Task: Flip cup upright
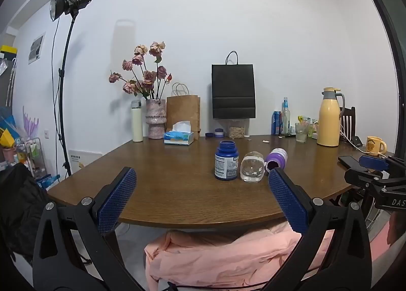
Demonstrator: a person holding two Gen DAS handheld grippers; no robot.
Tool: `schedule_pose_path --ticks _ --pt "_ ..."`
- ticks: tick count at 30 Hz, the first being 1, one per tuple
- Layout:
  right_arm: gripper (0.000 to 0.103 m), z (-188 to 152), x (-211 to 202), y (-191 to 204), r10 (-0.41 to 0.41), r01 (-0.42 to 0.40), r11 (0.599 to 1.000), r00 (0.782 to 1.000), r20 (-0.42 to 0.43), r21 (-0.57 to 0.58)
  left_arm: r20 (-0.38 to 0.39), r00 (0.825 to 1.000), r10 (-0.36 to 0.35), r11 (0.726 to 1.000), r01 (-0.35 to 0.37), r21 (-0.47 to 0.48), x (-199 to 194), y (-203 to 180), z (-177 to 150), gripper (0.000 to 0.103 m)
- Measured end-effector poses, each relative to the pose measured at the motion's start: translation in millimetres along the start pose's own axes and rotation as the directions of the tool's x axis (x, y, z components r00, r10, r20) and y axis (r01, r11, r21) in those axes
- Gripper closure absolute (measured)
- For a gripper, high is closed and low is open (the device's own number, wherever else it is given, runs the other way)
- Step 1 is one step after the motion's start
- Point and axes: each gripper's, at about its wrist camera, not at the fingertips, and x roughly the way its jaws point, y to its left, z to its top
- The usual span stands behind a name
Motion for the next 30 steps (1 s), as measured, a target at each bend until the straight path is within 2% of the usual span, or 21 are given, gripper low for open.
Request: schedule_pose_path --ticks 30 --pt "0.022 -0.8 2.1 1.3 -0.003 0.003 1.000 1.000 0.000 -0.006 0.005 1.000 0.004 1.000 -0.004 0.009 0.3 4.2 0.1 0.000"
